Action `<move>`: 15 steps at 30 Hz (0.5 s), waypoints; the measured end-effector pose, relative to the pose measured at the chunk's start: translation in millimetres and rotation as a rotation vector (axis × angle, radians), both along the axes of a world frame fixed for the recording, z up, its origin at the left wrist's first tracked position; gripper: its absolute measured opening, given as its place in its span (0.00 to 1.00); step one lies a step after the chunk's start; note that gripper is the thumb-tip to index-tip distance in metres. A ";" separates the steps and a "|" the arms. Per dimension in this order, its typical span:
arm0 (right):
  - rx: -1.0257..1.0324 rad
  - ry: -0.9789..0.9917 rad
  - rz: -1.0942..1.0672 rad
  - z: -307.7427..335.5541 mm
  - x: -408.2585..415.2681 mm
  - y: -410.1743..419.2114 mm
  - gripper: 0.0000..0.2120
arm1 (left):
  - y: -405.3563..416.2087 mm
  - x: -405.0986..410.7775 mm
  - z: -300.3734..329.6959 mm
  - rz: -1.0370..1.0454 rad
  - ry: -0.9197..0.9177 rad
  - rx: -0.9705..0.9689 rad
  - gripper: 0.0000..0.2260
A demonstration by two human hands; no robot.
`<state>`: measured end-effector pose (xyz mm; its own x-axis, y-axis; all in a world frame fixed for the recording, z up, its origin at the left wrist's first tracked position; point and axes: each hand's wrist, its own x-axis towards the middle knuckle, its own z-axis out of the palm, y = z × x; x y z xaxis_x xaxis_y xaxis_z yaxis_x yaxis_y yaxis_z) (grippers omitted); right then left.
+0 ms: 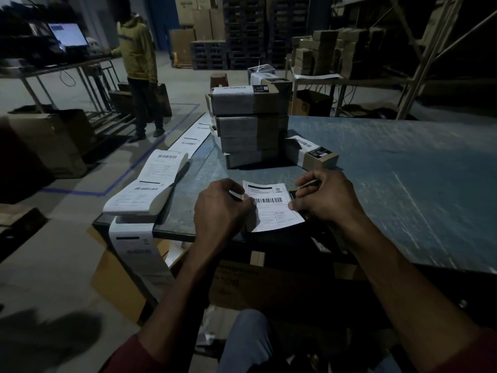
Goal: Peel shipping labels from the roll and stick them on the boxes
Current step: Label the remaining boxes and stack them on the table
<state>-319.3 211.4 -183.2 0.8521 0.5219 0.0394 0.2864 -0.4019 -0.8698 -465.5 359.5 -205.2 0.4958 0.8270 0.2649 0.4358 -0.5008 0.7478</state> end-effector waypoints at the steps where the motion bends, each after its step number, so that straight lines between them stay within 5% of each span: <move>1: -0.009 -0.004 0.001 0.6 -0.1 0.1 0.20 | -0.3 0.2 -0.1 0.004 0.006 0.004 0.11; 15: -0.048 -0.029 0.010 1.9 0.6 1.2 0.18 | 4.5 -2.6 -2.7 0.000 0.088 0.038 0.19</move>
